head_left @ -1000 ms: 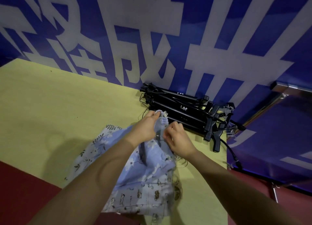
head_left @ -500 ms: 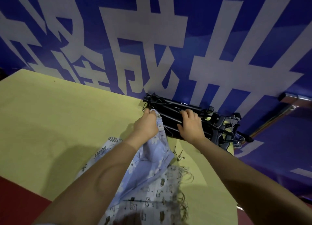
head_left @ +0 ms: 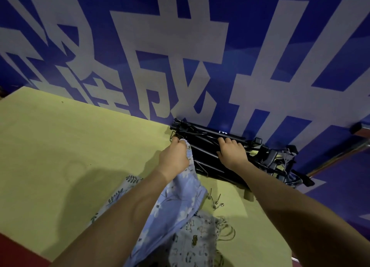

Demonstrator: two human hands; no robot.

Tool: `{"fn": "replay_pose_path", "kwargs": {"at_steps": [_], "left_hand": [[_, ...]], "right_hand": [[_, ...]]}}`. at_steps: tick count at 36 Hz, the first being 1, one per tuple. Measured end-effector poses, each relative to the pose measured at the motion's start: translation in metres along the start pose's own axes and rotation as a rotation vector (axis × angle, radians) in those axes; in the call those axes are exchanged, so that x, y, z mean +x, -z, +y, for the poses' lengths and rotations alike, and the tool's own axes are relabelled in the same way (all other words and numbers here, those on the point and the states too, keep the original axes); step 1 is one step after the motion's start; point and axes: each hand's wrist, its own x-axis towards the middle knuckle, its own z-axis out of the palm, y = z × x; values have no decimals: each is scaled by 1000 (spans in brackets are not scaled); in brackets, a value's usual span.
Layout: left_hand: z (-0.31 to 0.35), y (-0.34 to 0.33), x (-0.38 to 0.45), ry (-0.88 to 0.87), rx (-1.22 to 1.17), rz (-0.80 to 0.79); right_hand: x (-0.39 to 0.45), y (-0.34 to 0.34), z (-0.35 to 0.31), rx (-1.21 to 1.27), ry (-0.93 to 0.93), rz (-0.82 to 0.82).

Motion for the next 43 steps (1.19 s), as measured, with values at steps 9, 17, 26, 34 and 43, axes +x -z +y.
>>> {"fn": "replay_pose_path", "kwargs": {"at_steps": [9,17,26,34,43], "left_hand": [[-5,-3,0,-25,38,22],[-8,1,-14,-25,-89,63],[-19,3,-37,-14,-345,86],[-18,10,-65,-130,-205,32],[2,-3,-102,-243,-14,-19]], "right_hand": [[-14,31,1,12,60,121],[-51,53,4,10,158,136],[-92,60,11,-50,224,137],[-127,42,-5,-218,316,35],[-147,42,-24,-329,401,61]]}}
